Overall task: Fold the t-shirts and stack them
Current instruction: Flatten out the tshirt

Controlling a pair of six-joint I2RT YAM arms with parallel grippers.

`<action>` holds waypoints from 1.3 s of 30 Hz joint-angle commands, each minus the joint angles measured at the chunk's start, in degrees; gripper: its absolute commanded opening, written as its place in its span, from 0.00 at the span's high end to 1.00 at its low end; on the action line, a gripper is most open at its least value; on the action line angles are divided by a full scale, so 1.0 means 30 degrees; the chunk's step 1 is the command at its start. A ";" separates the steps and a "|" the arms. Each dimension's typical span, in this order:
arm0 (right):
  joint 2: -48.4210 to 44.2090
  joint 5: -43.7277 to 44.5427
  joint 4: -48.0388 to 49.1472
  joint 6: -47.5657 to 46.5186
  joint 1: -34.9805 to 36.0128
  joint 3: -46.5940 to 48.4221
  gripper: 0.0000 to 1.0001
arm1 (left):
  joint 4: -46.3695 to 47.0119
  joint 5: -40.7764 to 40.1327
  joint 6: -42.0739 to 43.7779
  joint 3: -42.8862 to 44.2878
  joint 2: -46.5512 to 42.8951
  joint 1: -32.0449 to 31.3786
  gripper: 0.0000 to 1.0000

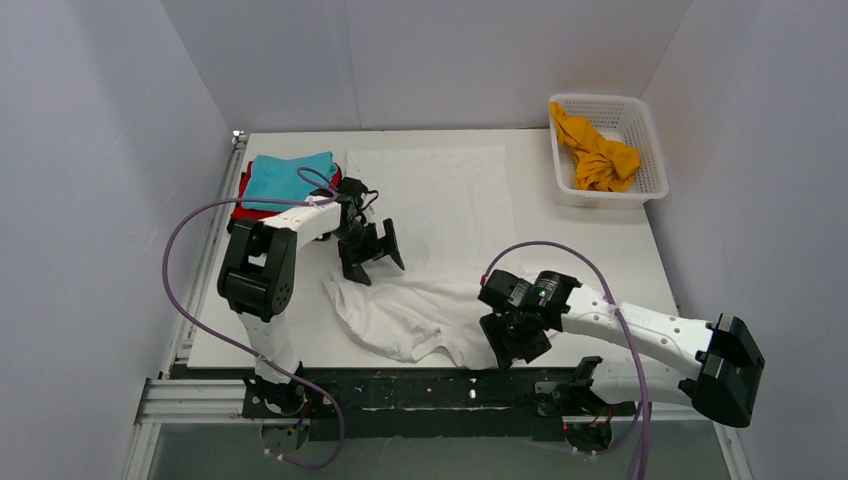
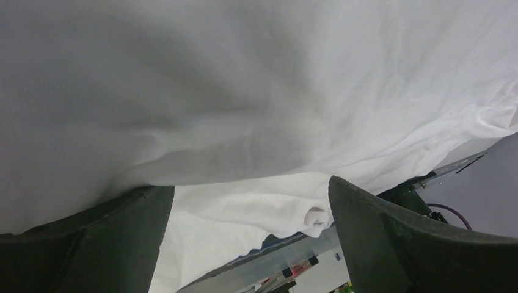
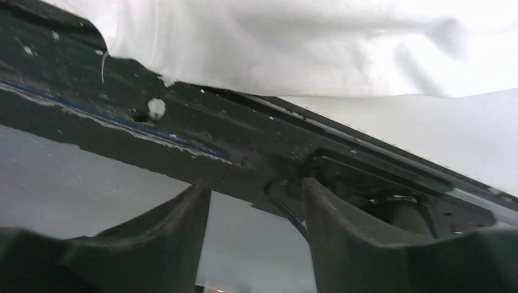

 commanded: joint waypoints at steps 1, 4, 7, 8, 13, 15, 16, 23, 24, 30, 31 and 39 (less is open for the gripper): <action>-0.1424 0.1905 -0.1455 0.0681 0.0051 0.2143 0.28 | -0.1993 0.1598 0.0984 -0.0002 -0.1611 0.0119 0.02; -0.2332 0.3793 -0.0190 0.2016 -0.0309 0.2668 0.15 | -0.1971 0.1641 0.1380 0.0498 -0.2486 -0.0063 0.02; -0.2722 0.2687 0.3136 0.2754 -0.1581 0.1577 0.12 | -0.2036 0.1295 0.1596 0.0938 -0.2451 -0.0119 0.02; -0.2503 0.1732 0.4324 0.2913 -0.2160 0.1203 0.12 | -0.2195 0.1270 0.1600 0.1104 -0.2191 -0.0105 0.02; 0.0056 0.1332 0.7047 0.3785 -0.4109 0.0147 0.12 | -0.2240 0.1674 0.1383 0.0619 -0.0773 -0.0132 0.02; 0.0994 0.2064 0.7733 0.3926 -0.5072 -0.0195 0.13 | -0.1876 0.1688 0.1155 -0.0121 -0.0521 -0.0183 0.02; 0.1345 0.1962 0.8367 0.3895 -0.5683 -0.0491 0.13 | -0.1651 0.1740 0.0985 -0.0530 -0.0463 -0.0226 0.02; 0.4504 0.1827 1.0078 0.2501 -0.9716 -0.0005 0.14 | -0.0438 0.0646 -0.0661 -0.4243 -0.2261 -0.1946 0.02; 0.5124 0.2013 1.0095 0.2219 -1.0047 0.0474 0.15 | -0.0406 0.0361 -0.1070 -0.4725 -0.2721 -0.2380 0.02; 1.0699 0.0963 0.9724 -0.0504 -1.0934 0.4664 0.19 | 0.0957 0.0755 -0.4782 -0.8584 -0.4657 -0.6061 0.02; 1.1732 0.0454 0.9743 -0.0977 -1.1023 0.5412 0.20 | 0.1190 0.0719 -0.5434 -0.9113 -0.4855 -0.6795 0.02; 1.8254 -0.2360 0.7823 -0.5437 -1.1437 1.4968 0.26 | 0.3687 -0.0097 -0.7561 -0.6651 -0.3726 -0.9004 0.02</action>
